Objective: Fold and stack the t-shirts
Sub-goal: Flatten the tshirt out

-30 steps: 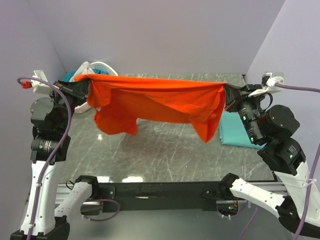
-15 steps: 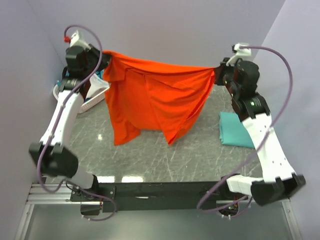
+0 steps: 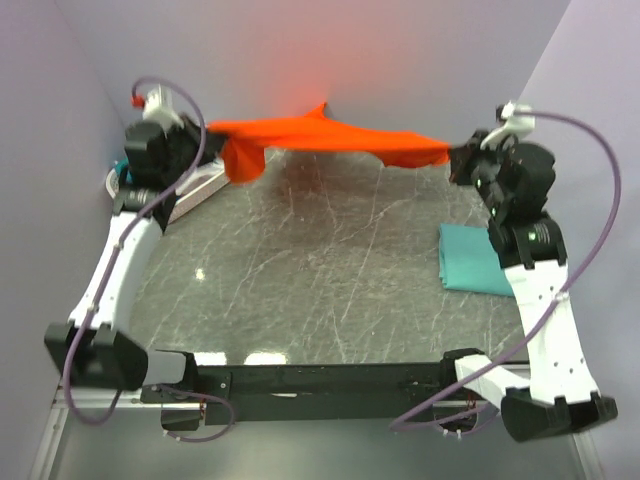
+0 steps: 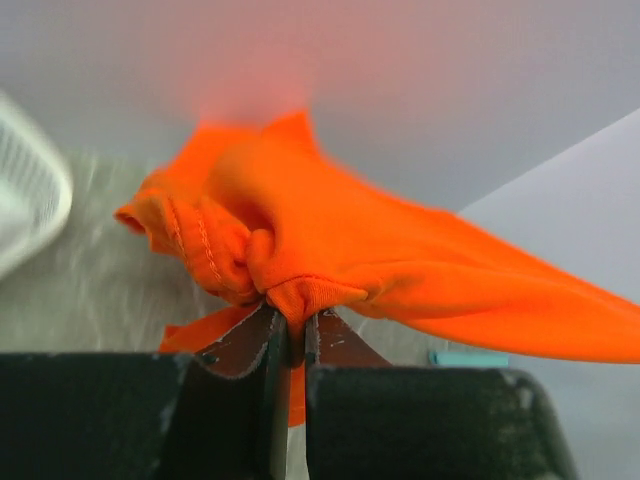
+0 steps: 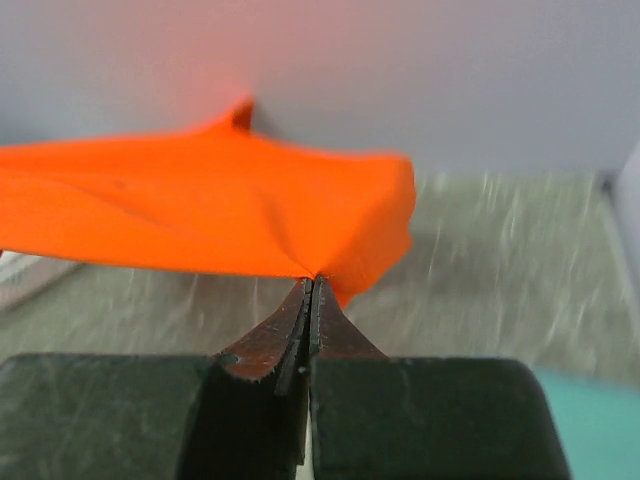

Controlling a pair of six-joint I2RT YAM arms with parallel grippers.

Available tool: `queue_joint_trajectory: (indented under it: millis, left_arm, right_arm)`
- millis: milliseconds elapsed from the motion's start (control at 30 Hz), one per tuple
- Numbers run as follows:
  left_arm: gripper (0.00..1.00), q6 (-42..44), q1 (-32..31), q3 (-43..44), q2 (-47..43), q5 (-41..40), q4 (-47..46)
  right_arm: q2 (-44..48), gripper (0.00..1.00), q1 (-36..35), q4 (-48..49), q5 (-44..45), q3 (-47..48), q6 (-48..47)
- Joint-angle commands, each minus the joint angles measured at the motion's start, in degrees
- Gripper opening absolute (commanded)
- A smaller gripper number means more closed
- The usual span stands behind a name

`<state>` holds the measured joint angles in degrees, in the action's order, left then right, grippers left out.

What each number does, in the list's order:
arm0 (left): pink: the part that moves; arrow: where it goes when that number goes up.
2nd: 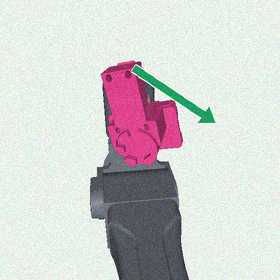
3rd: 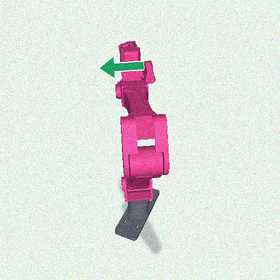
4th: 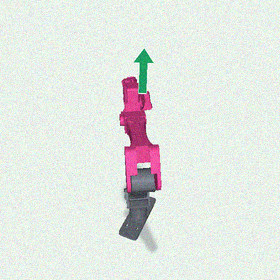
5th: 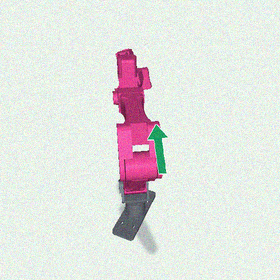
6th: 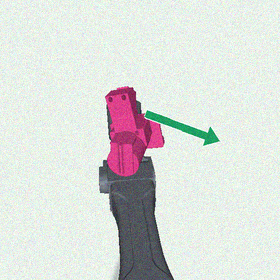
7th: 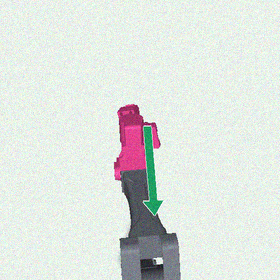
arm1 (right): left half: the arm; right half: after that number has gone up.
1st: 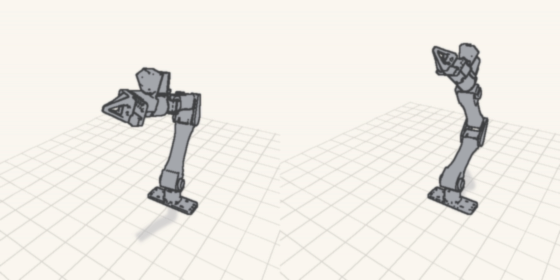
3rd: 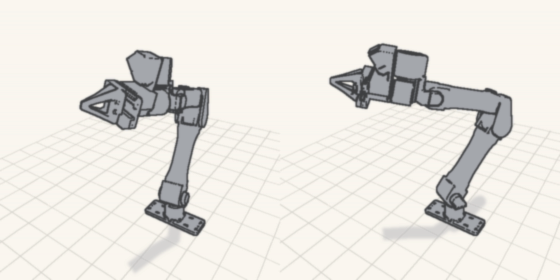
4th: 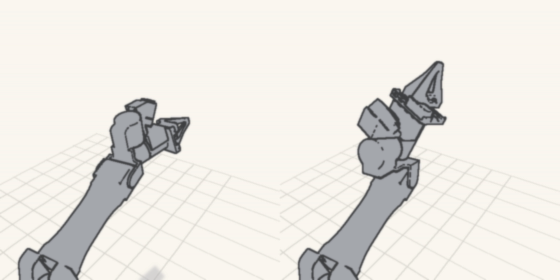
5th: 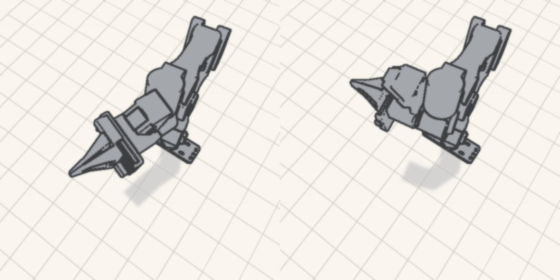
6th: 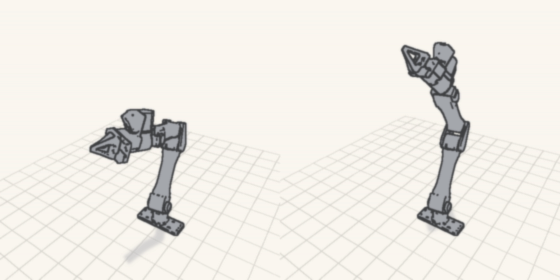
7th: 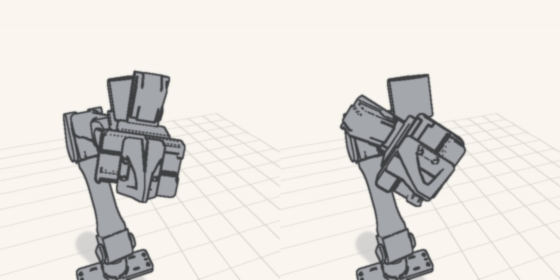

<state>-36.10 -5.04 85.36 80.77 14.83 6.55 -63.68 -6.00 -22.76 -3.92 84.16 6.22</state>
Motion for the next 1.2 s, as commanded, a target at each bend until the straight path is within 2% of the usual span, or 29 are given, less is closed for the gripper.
queue_joint_trajectory:
  millis: [0, 33, 100, 167, 233, 267, 300, 333, 367, 400, 433, 467, 500, 600, 767, 867, 1033, 1167]
  left_arm:
    - [0.01, -2.12, 0.2, -14.75, -10.09, -3.13, 2.93]
    - [0.01, -3.09, 0.12, -22.01, -13.94, -2.97, 6.34]
    - [0.01, -5.38, -0.15, -28.47, -17.56, -2.96, 10.22]
    - [0.06, -8.18, -0.76, -35.33, -21.96, -7.86, 16.54]
    - [0.3, -10.91, -1.64, -39.02, -24.16, -10.78, 20.24]
    - [0.4, -13.1, -1.73, -39.83, -24.34, -11.31, 24.26]
    - [0.58, -13.99, -1.82, -40.27, -24.52, -11.92, 25.78]
    - [0.63, -14.52, -1.73, -40.97, -24.44, -12.45, 27.1]
    - [0.7, -15.31, -1.73, -40.8, -24.26, -14.63, 29.47]
    - [0.86, -15.67, -1.73, -40.37, -24.0, -14.65, 30.79]
    - [0.94, -15.67, -1.73, -39.23, -23.47, -16.48, 31.68]
    - [1.0, -15.93, -1.73, -38.35, -23.21, -17.37, 32.64]
    - [0.99, -16.11, -1.73, -36.95, -22.94, -19.12, 34.65]
    - [1.0, -15.85, -1.73, -36.85, -22.59, -19.84, 32.84]
    - [0.99, -15.24, -1.82, -38.34, -18.12, -15.18, 25.37]
    - [1.0, -14.71, -2.34, -37.38, -13.02, -12.64, 22.03]
    - [0.99, -13.91, -4.8, -33.69, -5.56, -12.02, 18.25]
    - [0.99, -13.56, -5.77, -32.89, -0.98, -10.35, 14.91]
  right_arm:
    - [4.34, 0.0, 0.2, -8.59, 0.4, -9.6, 6.49]
    - [8.1, 0.0, 0.2, -9.48, 0.67, -12.59, 8.44]
    - [12.68, 0.0, 0.2, -10.45, -2.12, -21.9, 11.87]
    - [17.26, 0.0, 0.11, -12.82, -3.28, -26.57, 11.89]
    - [20.15, 0.01, 0.2, -17.92, -1.88, -28.95, 12.41]
    - [20.96, 0.19, 0.2, -18.54, -2.31, -32.36, 13.2]
    - [21.31, 0.29, 0.2, -19.33, -2.75, -34.05, 14.08]
    - [21.23, 0.49, 0.2, -19.25, -4.06, -36.93, 14.43]
    - [20.97, 0.55, 0.11, -18.73, -4.94, -38.01, 14.7]
    - [20.27, 0.6, 0.2, -17.15, -5.65, -38.71, 14.44]
    - [18.52, 0.66, 0.2, -16.53, -6.44, -39.07, 14.44]
    - [17.46, 0.78, 0.2, -16.0, -6.45, -38.46, 14.52]
    - [16.32, 0.8, 0.11, -15.13, -6.36, -37.85, 14.44]
    - [12.71, 0.83, 0.2, -11.36, -8.64, -35.91, 14.35]
    - [7.7, 0.88, -0.5, -2.3, -16.9, -36.52, 15.49]
    - [2.7, 0.89, -4.1, -0.35, -14.98, -35.3, 15.05]
    - [-6.09, 0.9, -9.9, -0.35, -5.23, -31.44, 14.35]
    - [-12.68, 0.9, -11.66, 3.33, -7.06, -30.28, 14.08]
